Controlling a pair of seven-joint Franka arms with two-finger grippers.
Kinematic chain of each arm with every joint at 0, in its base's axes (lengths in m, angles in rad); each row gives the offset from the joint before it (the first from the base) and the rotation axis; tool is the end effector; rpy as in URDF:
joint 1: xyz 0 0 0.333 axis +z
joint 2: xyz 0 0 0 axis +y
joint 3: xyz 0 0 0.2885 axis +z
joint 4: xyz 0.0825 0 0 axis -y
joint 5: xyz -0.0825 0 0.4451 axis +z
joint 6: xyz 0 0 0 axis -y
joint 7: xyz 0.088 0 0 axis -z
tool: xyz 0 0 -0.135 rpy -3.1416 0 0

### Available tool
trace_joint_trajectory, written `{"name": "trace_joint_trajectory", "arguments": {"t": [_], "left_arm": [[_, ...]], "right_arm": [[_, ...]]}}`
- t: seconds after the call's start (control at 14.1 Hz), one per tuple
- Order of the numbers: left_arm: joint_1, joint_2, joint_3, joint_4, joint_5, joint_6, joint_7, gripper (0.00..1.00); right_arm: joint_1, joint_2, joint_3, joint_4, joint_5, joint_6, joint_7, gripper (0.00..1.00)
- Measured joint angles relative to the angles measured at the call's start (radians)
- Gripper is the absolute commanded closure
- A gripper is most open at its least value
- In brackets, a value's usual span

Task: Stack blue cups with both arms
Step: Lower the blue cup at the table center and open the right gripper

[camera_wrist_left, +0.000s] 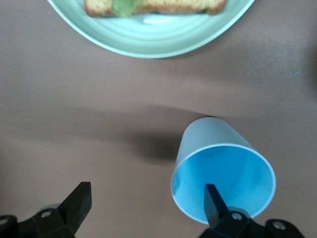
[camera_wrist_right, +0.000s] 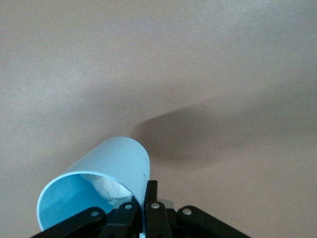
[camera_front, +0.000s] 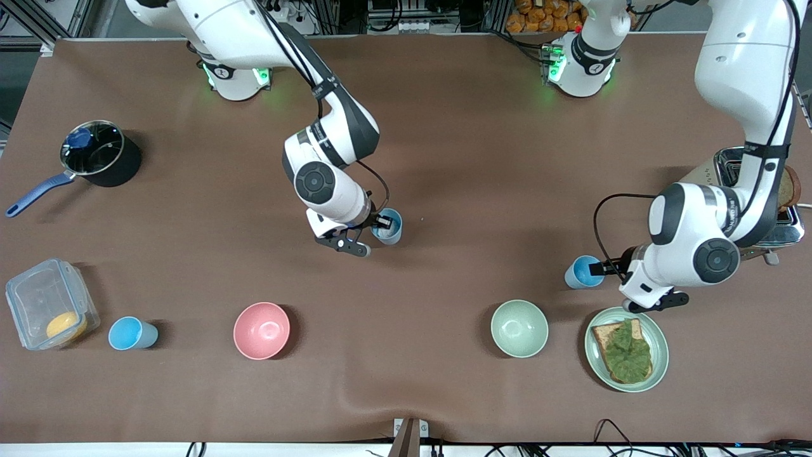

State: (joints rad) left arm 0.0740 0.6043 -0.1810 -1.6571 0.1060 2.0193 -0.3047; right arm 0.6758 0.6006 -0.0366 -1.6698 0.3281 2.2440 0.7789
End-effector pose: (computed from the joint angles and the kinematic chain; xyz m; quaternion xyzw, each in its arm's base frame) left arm 0.6796 -0.0606 0.1571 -0.9901 -0.0794 0.1143 0.0157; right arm 0.5601 0.4381 0.1656 -0.9787 0.1692 0.0848 0.0802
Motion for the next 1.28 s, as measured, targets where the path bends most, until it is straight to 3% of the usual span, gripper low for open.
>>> {"name": "trace_joint_trajectory", "arguments": {"t": [0.07, 0.14, 0.21, 0.28, 0.35, 0.42, 0.5, 0.57, 0.64, 0.99, 1.28], "left_arm": [[-0.002, 0.011, -0.001, 0.0, 0.0, 0.002, 0.0, 0.0], [-0.006, 0.021, -0.002, 0.0, 0.0, 0.007, 0.0, 0.37], [-0.011, 0.03, -0.003, 0.0, 0.0, 0.02, -0.001, 0.87], [-0.017, 0.036, -0.003, 0.0, 0.0, 0.035, -0.006, 1.0], [-0.021, 0.041, -0.003, 0.0, 0.0, 0.047, -0.011, 1.0], [-0.023, 0.045, -0.003, 0.0, 0.0, 0.058, -0.013, 1.0], [-0.023, 0.048, -0.003, 0.0, 0.0, 0.073, -0.013, 1.0], [-0.022, 0.05, -0.003, 0.0, 0.0, 0.088, -0.013, 1.0], [-0.021, 0.05, -0.002, 0.001, 0.0, 0.099, -0.013, 1.0], [-0.008, 0.04, -0.001, 0.019, -0.008, 0.112, -0.013, 1.0], [0.001, 0.008, 0.0, 0.027, -0.008, 0.113, -0.014, 1.0]], "right_arm": [[0.007, 0.01, 0.0, 0.0, 0.0, 0.013, 0.001, 1.0], [0.012, 0.018, 0.0, 0.0, 0.0, 0.022, 0.003, 1.0], [0.017, 0.022, 0.0, 0.0, 0.0, 0.025, 0.003, 1.0], [0.021, 0.025, 0.0, 0.0, 0.0, 0.026, 0.003, 0.89], [0.025, 0.028, 0.0, 0.0, 0.0, 0.026, 0.004, 0.84], [0.031, 0.032, 0.0, 0.0, 0.0, 0.029, 0.005, 0.72], [0.04, 0.039, 0.0, 0.0, 0.0, 0.038, 0.005, 0.36], [0.05, 0.044, 0.0, 0.0, 0.0, 0.048, 0.006, 0.1], [0.055, 0.047, 0.0, 0.0, 0.0, 0.056, 0.009, 0.0], [0.055, 0.043, -0.027, 0.026, -0.001, 0.063, 0.01, 0.0], [0.055, -0.014, -0.076, 0.064, -0.001, 0.023, 0.007, 0.0]]}}
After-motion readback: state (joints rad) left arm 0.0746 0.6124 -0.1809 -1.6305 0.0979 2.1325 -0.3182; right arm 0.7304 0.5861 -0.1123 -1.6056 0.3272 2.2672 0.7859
